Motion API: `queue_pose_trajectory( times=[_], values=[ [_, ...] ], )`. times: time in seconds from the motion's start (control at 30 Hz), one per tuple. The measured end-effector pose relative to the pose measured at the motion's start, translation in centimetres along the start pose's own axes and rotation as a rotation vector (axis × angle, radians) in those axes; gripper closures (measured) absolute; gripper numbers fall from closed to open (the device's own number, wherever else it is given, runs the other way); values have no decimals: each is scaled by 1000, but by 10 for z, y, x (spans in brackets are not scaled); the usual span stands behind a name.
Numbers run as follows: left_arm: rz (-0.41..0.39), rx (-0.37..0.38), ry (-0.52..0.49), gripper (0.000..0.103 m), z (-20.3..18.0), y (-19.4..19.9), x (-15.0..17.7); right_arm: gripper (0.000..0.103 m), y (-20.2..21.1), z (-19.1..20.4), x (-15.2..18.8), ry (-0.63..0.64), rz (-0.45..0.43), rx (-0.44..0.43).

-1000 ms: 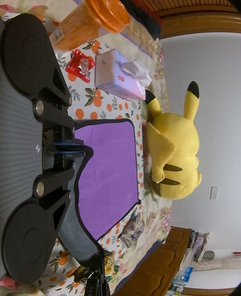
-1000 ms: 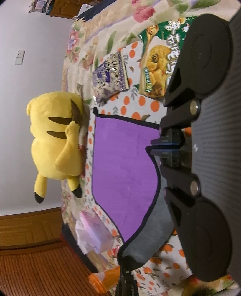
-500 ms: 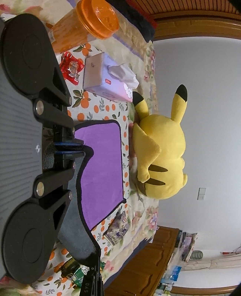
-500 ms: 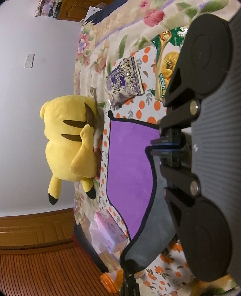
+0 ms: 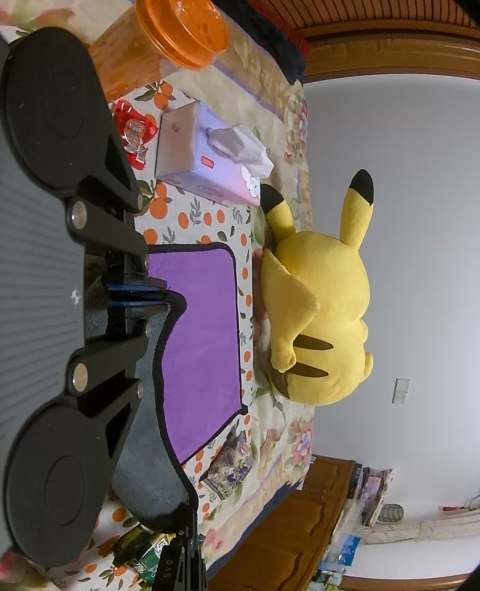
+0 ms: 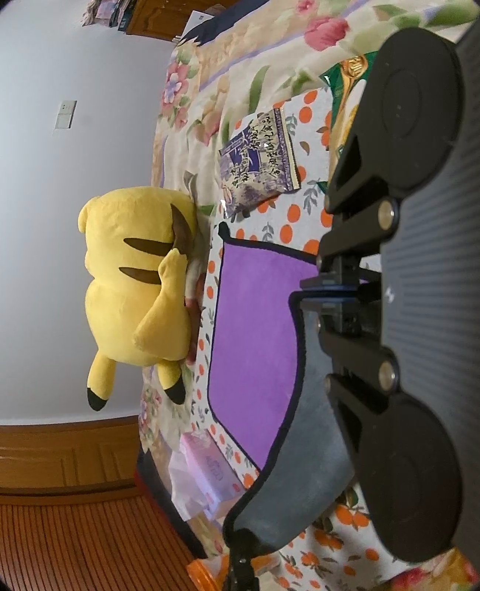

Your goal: Fold towel

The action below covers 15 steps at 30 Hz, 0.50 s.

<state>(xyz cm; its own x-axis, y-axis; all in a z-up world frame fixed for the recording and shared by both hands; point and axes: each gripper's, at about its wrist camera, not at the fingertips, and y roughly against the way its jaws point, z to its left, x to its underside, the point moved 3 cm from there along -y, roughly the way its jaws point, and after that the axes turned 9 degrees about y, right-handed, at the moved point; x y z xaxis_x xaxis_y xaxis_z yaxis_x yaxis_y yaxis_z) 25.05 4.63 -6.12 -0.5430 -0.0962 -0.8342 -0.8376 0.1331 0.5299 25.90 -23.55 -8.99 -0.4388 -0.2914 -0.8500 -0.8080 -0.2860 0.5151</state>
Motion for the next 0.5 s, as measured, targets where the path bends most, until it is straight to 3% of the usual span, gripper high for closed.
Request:
queue_pose_trajectory(
  times=[0.5],
  values=[
    [11, -6, -24, 97, 1, -26, -5, 99, -19, -5, -4, 51, -3, 11]
  ],
)
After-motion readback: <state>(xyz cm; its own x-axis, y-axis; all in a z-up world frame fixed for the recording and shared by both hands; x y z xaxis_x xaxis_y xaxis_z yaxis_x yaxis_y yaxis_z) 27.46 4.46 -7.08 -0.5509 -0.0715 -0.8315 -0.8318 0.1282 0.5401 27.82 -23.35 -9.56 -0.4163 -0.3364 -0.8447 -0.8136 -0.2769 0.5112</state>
